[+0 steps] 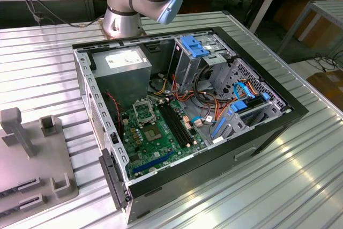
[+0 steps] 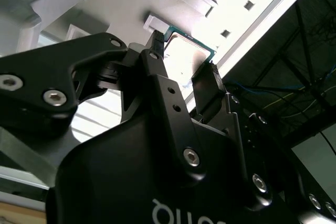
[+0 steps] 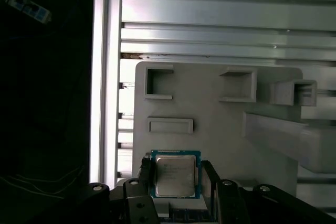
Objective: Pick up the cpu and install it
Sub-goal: 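Pick up the cpu and move it towards the insertion slot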
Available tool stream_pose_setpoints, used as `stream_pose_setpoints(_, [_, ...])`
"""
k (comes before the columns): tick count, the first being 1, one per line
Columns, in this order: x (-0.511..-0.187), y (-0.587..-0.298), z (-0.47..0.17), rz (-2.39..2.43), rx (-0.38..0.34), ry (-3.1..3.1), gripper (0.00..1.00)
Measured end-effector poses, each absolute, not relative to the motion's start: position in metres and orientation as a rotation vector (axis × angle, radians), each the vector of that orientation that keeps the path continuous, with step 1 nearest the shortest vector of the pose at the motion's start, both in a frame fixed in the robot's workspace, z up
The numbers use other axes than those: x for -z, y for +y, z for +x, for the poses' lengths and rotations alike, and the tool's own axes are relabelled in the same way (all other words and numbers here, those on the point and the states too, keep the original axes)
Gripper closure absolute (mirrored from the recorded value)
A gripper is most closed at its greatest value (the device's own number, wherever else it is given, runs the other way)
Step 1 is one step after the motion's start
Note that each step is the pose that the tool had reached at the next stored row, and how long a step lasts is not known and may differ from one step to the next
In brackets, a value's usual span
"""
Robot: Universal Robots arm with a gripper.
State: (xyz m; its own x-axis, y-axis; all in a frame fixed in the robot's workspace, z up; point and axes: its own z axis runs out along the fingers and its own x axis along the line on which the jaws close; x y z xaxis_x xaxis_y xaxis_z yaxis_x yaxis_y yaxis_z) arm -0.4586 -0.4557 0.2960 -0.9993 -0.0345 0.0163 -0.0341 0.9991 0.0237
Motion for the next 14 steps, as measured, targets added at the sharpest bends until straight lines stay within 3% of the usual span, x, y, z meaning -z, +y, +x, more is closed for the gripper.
stream_pose_setpoints(14, [-0.3033,-0.4557,-0.4586,0.054,0.036,-3.124,0.53])
